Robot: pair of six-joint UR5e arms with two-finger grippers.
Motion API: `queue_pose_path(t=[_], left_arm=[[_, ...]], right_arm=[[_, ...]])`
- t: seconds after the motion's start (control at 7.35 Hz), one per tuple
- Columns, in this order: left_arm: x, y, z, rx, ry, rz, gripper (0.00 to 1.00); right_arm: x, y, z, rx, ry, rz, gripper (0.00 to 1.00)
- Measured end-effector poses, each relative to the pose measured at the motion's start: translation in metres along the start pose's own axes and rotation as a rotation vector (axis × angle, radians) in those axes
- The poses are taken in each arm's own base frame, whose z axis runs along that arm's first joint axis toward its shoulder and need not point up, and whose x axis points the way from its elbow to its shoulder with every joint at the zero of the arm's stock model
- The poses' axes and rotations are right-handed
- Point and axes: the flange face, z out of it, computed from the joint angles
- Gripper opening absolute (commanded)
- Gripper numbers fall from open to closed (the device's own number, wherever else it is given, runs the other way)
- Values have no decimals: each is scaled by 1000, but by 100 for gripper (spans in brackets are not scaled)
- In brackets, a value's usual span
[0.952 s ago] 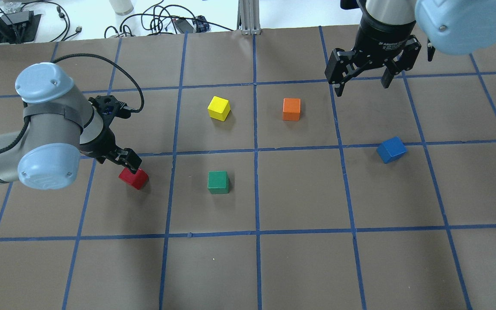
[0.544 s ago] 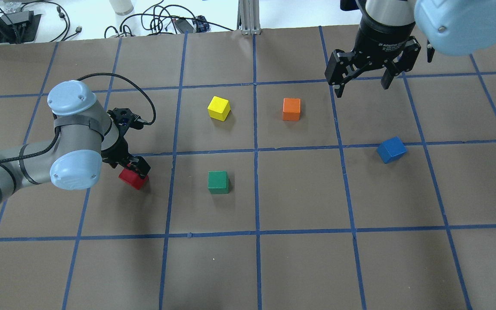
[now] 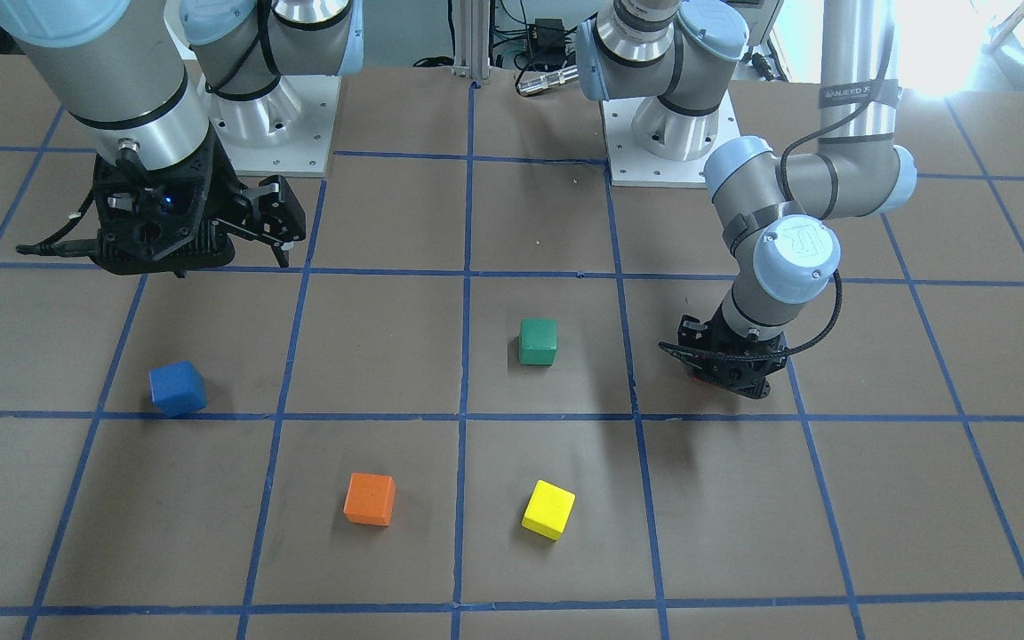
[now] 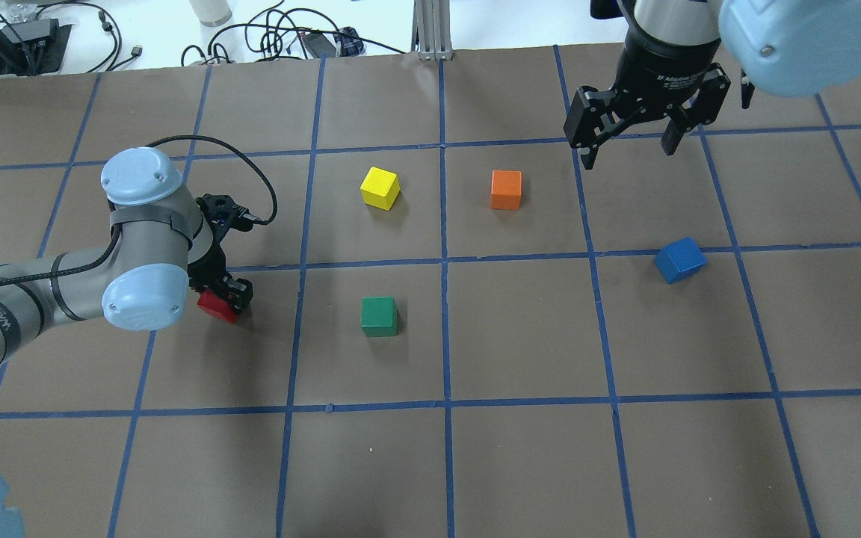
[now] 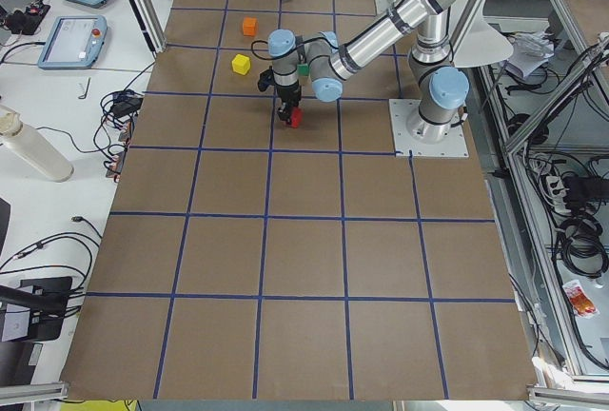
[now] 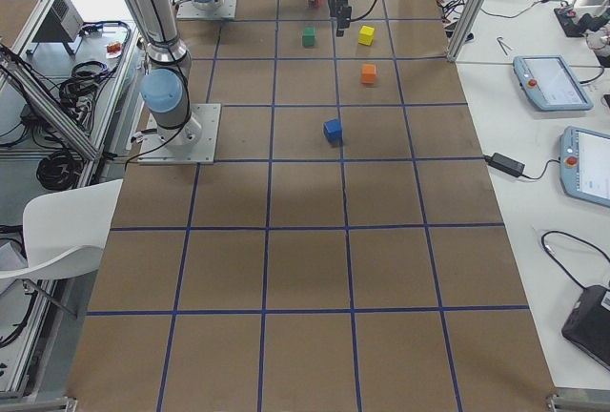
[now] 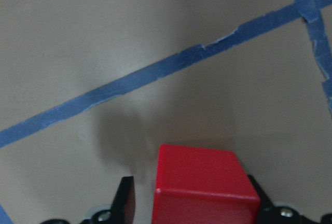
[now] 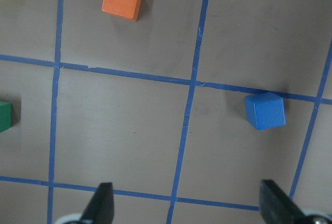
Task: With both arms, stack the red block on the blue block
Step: 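Close the left gripper on the red cube, then lift the red cube and carry it toward the center of the table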
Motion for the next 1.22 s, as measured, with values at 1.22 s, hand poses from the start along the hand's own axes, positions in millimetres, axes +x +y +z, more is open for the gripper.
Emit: queue_pose_path(t=[1.22], left_arm=[[235, -164, -144, 68, 230, -258, 11]], right_arm=[[0, 1, 1, -7, 1, 1, 100]])
